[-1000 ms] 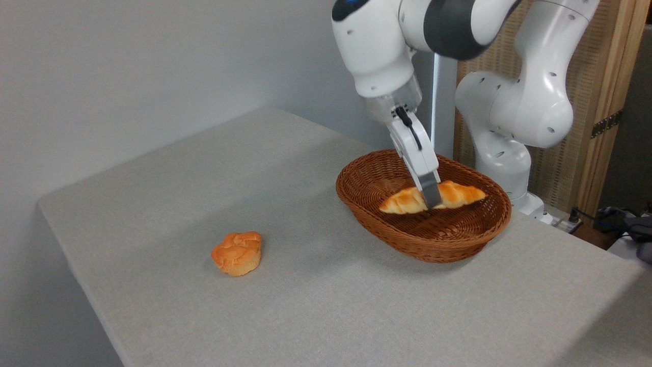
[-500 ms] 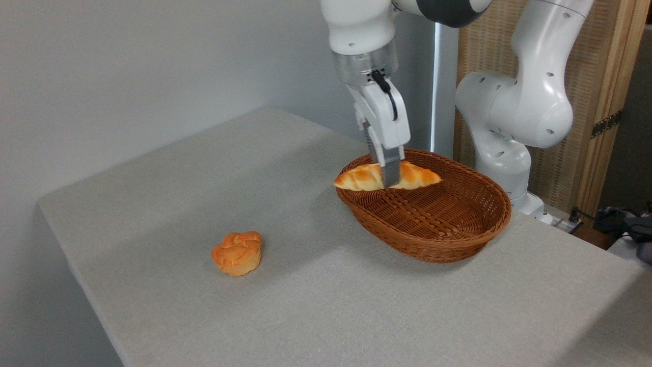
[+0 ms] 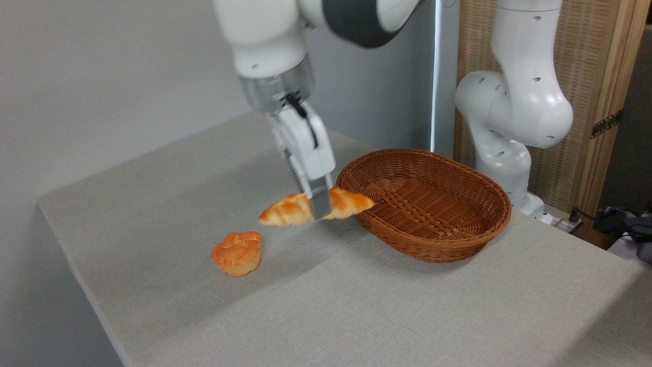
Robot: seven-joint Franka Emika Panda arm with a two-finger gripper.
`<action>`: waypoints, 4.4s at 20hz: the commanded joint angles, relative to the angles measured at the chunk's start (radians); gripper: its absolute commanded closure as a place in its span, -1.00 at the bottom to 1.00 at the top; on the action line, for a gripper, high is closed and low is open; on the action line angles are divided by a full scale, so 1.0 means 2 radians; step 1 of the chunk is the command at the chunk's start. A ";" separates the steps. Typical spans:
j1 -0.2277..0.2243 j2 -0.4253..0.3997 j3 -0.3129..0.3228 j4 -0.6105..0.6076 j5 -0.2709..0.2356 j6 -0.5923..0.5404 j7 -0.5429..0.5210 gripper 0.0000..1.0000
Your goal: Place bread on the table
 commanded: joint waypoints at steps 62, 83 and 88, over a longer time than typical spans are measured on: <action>0.023 0.021 -0.051 0.127 0.022 0.002 -0.189 -1.00; 0.015 0.020 -0.054 0.112 0.017 0.025 -0.224 -1.00; 0.015 0.019 -0.054 0.106 0.018 0.025 -0.222 -1.00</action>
